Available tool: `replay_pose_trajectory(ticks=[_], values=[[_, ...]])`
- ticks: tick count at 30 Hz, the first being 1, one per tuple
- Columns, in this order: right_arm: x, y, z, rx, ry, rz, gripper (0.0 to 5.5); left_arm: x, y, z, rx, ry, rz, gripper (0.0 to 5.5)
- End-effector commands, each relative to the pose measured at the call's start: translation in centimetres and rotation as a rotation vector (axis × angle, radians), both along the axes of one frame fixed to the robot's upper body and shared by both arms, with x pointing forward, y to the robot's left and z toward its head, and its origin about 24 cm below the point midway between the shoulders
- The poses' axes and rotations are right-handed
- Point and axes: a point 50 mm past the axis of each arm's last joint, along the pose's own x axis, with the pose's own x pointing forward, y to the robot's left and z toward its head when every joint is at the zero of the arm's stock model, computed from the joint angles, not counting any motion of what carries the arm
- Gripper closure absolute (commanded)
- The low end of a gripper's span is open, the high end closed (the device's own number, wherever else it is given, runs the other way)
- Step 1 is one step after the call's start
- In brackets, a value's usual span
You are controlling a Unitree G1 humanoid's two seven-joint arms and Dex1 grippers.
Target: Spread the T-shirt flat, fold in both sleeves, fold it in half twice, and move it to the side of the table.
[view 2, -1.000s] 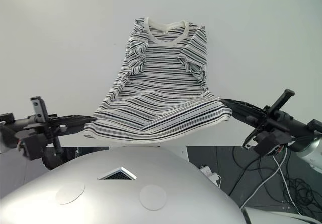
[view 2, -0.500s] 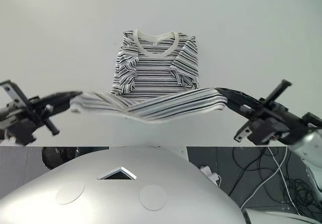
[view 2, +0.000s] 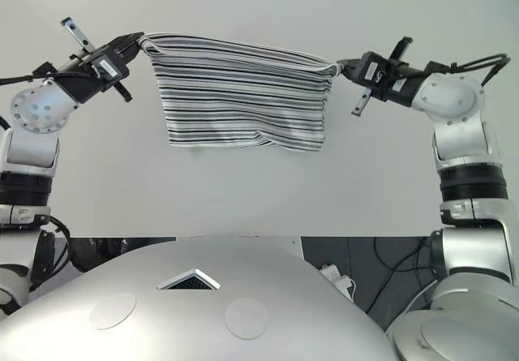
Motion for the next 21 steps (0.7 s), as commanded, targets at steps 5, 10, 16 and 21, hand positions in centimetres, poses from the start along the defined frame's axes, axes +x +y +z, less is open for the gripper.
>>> replay_pose_trajectory(ticks=[5, 10, 16, 21], values=[[3.1, 1.4, -1.5, -0.013, 0.024, -0.020, 5.50, 4.4, -1.0, -3.3, 0.115, 0.086, 0.060, 5.13], [3.9, 1.7, -2.6, 0.062, 0.105, -0.112, 4.61, 4.7, -0.4, -4.9, 0.149, 0.105, 0.128, 4.35], [5.0, 1.0, -4.5, 0.350, 0.249, -0.504, 3.99, 5.6, 0.5, -4.7, -0.159, 0.212, 0.321, 3.46], [4.5, 0.4, -6.7, 0.509, 0.344, -0.835, 3.99, 5.2, 1.8, -3.1, -0.343, 0.132, 0.331, 3.46]])
